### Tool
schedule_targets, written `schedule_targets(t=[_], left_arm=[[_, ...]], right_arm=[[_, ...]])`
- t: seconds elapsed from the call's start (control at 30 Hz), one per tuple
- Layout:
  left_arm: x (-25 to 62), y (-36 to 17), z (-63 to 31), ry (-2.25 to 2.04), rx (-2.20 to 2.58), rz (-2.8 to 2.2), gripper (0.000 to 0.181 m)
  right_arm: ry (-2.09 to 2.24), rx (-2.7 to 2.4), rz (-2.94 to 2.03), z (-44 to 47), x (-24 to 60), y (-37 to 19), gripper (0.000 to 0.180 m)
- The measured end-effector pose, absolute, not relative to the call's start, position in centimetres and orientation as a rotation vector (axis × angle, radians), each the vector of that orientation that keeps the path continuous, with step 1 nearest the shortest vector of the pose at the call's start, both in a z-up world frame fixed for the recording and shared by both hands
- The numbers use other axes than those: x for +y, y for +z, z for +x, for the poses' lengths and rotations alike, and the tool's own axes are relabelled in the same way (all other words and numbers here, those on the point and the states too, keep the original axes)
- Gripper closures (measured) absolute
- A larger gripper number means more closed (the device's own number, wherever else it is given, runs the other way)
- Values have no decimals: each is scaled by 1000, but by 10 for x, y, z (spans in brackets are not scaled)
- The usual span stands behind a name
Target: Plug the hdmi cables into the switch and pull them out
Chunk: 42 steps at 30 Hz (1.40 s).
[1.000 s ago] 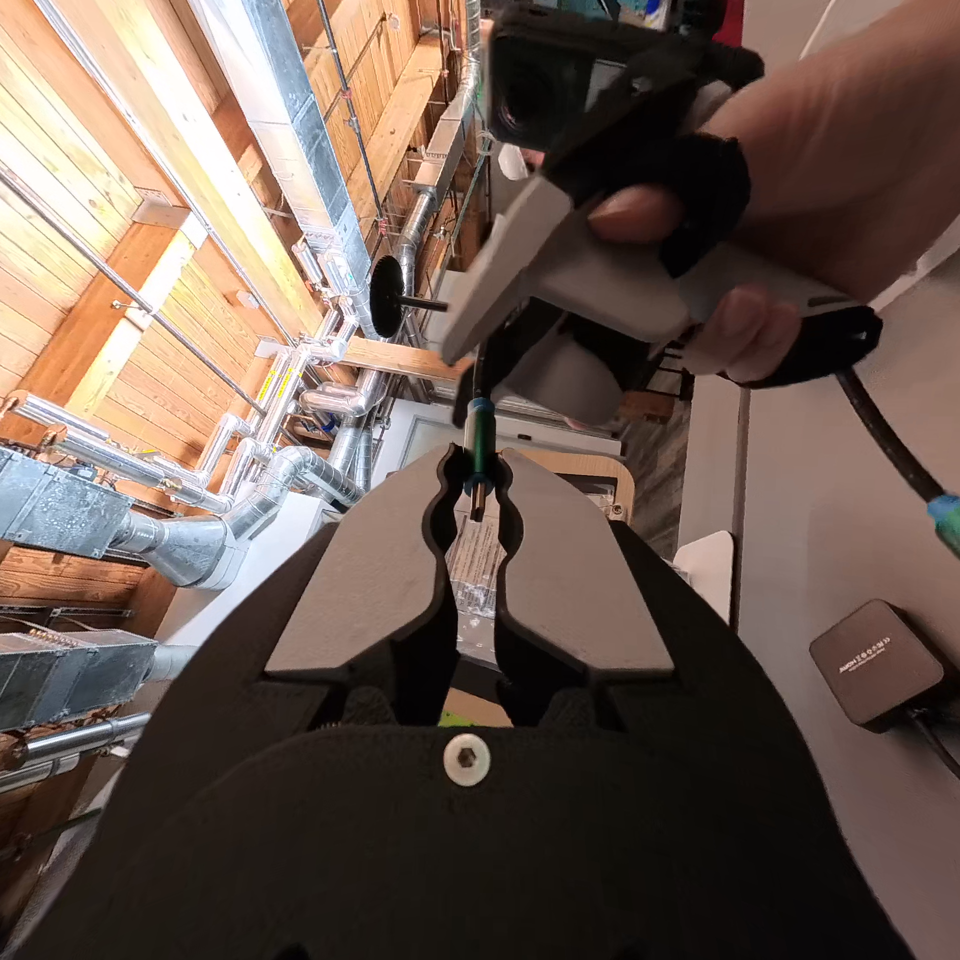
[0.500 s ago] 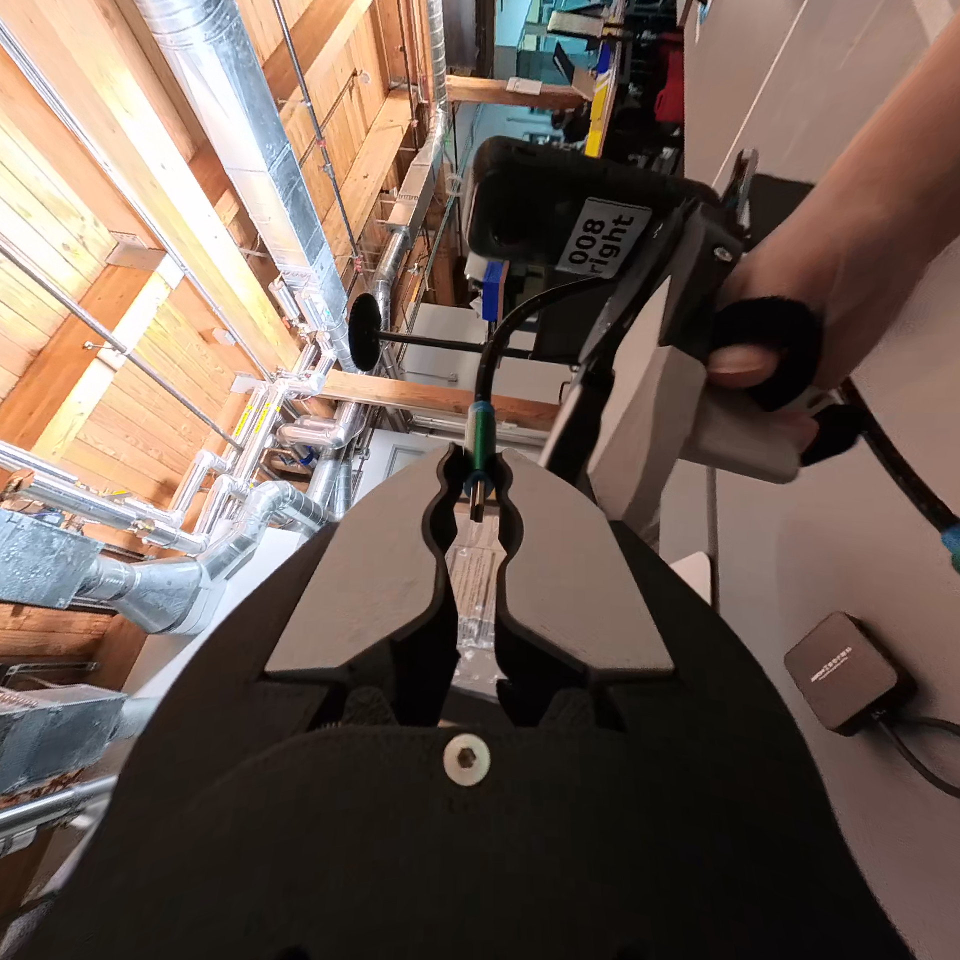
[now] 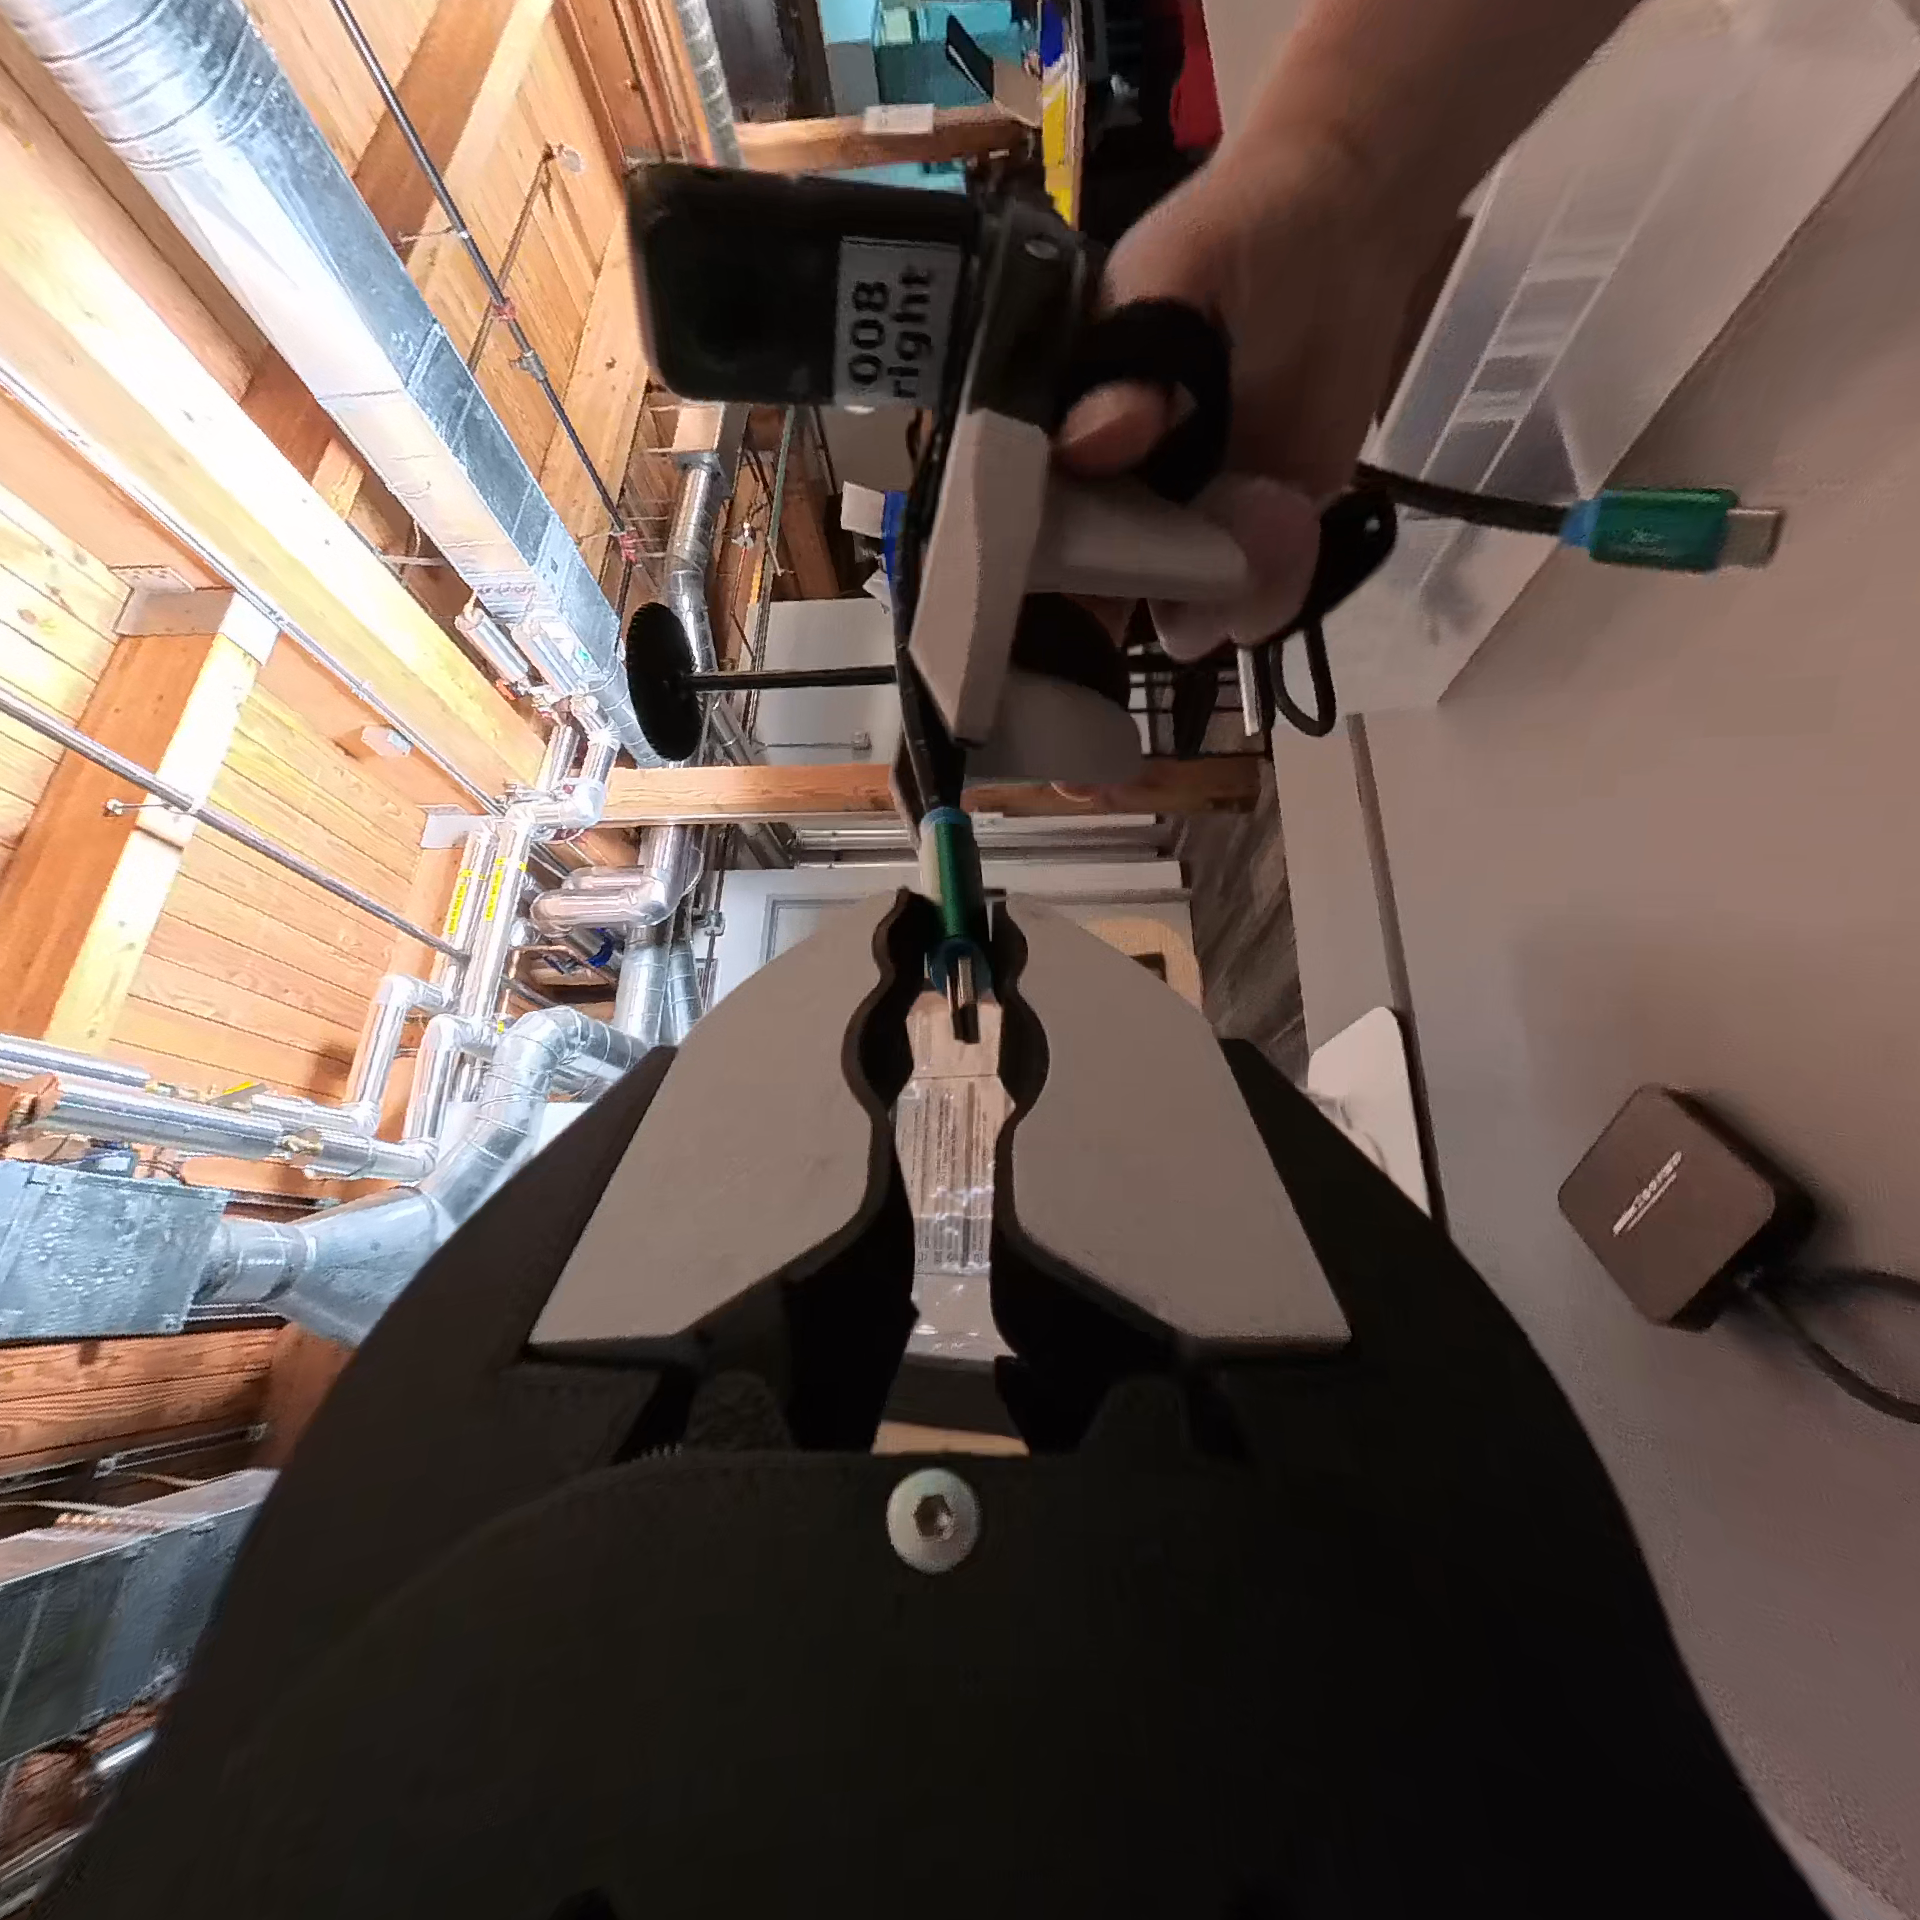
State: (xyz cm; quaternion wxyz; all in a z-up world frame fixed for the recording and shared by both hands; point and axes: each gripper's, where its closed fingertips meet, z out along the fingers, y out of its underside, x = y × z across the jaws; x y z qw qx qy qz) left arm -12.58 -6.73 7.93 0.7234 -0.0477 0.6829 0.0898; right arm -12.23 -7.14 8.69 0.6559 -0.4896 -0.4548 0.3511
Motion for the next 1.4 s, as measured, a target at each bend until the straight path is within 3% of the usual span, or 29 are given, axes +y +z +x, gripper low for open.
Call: schedule_targets(t=[0.43,1.0,1.27,1.4], left_arm=[[-65,67,-121,250,1527,-52,169],[-74,65,-122,133,1556,-74,168],[-76,74,-119,-128,1502,-249,168],[-70,75,-118,-215,1510,-336,159]], right_arm=[[992,-999,-1314,-124,-65,74,168],[891,-1084,-1221,-124,-72,74,168],[819,-1063,-1168,-120,-74,86,168],[783,-1062,-1186,-118,-72,86,168]])
